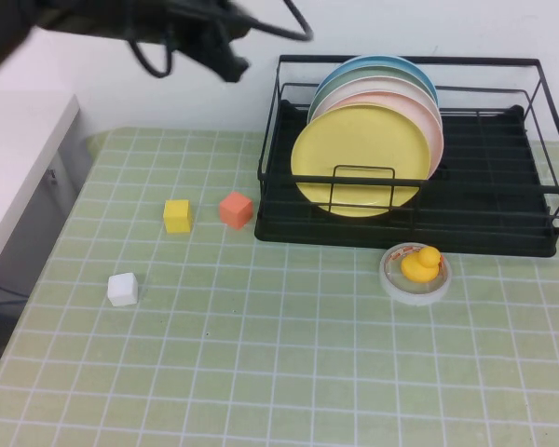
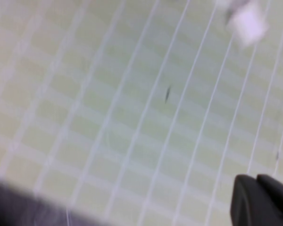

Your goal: Place plate on rack

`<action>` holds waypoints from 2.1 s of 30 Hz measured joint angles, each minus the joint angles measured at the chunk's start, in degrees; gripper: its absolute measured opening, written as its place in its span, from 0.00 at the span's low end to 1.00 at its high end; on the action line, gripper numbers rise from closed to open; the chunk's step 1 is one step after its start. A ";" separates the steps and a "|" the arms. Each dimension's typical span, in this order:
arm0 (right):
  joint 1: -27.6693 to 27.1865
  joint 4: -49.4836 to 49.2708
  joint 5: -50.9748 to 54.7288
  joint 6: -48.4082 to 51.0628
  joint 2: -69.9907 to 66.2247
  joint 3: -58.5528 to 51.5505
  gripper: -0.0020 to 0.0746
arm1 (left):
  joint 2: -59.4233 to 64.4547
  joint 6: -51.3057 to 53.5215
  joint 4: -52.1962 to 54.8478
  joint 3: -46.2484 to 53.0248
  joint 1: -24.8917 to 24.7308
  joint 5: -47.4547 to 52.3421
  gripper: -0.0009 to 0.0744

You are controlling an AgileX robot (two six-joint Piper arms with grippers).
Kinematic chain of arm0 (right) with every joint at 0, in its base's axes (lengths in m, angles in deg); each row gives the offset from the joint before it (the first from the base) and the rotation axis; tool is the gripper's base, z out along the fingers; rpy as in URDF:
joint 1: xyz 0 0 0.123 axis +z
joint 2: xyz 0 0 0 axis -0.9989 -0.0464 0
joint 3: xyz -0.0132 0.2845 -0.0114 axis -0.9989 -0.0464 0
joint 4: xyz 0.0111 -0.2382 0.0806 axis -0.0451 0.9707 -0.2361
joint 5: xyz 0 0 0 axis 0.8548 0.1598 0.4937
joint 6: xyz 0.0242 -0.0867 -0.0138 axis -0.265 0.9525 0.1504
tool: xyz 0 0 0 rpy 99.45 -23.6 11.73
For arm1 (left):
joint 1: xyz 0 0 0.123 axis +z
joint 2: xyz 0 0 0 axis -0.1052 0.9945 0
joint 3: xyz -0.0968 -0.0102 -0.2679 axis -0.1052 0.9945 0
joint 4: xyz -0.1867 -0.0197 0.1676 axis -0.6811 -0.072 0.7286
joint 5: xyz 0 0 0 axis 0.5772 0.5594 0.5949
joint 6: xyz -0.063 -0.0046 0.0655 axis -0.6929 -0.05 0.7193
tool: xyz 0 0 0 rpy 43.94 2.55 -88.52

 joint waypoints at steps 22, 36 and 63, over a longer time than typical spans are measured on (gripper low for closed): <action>0.00 -11.69 -21.23 -1.43 16.37 -23.02 0.03 | -23.69 -72.06 58.13 11.54 0.00 17.94 0.01; 0.00 -13.25 -18.67 -1.43 16.37 -23.33 0.03 | -56.83 -89.95 62.47 58.62 0.00 -3.64 0.01; 0.00 -13.38 -18.46 -1.43 16.37 -23.33 0.03 | -75.77 -95.09 64.96 73.71 0.00 -0.27 0.01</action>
